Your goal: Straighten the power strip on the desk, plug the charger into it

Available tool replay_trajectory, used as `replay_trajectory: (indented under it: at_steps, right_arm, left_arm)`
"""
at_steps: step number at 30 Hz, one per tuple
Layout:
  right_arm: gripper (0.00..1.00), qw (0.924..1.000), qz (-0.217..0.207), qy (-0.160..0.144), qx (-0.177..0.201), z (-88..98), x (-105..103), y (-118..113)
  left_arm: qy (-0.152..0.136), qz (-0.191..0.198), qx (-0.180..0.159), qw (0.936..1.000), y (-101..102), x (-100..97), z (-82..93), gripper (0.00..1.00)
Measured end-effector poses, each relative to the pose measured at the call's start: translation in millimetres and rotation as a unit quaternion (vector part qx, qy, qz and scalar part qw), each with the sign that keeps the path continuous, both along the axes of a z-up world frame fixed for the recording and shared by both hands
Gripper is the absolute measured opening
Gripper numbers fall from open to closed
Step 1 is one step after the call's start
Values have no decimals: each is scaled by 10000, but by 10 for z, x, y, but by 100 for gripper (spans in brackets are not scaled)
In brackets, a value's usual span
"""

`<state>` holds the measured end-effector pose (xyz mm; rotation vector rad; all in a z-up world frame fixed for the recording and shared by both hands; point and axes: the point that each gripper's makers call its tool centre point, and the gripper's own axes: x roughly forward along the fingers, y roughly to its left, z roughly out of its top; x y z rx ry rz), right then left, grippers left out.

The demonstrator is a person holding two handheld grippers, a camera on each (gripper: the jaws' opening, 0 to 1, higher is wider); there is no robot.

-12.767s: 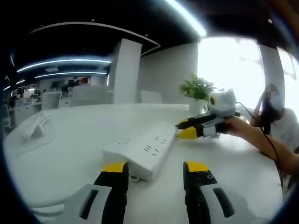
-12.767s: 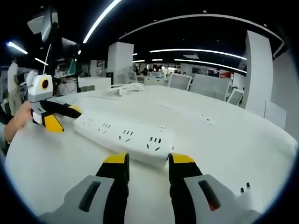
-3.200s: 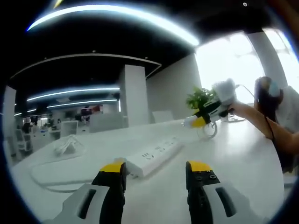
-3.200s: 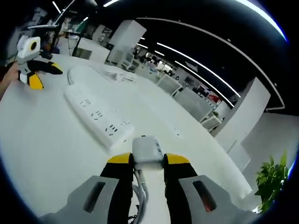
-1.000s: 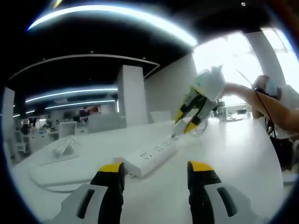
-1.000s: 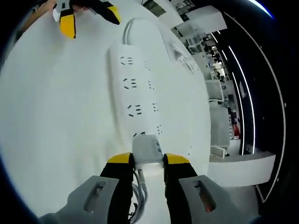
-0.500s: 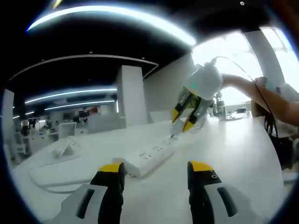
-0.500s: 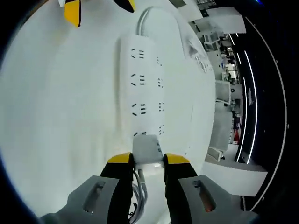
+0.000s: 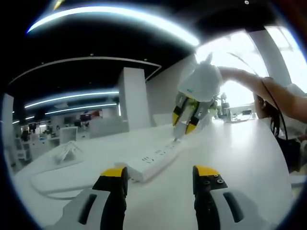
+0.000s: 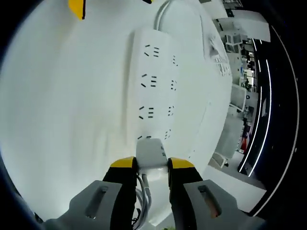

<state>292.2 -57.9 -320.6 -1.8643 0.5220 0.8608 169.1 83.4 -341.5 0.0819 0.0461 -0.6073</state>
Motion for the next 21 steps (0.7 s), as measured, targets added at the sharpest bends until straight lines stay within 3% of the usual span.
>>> replay_trajectory:
  at_steps: [8,21]
  right_arm:
    - [23,9997,-66,85,-207,5,14,6]
    - [23,9993,-198,215,-215,8,51,0]
  left_arm:
    - [3,-20,-3,10000,-11,-9,1,56]
    - [-1,-29,35,10000,-30,-8,3,56]
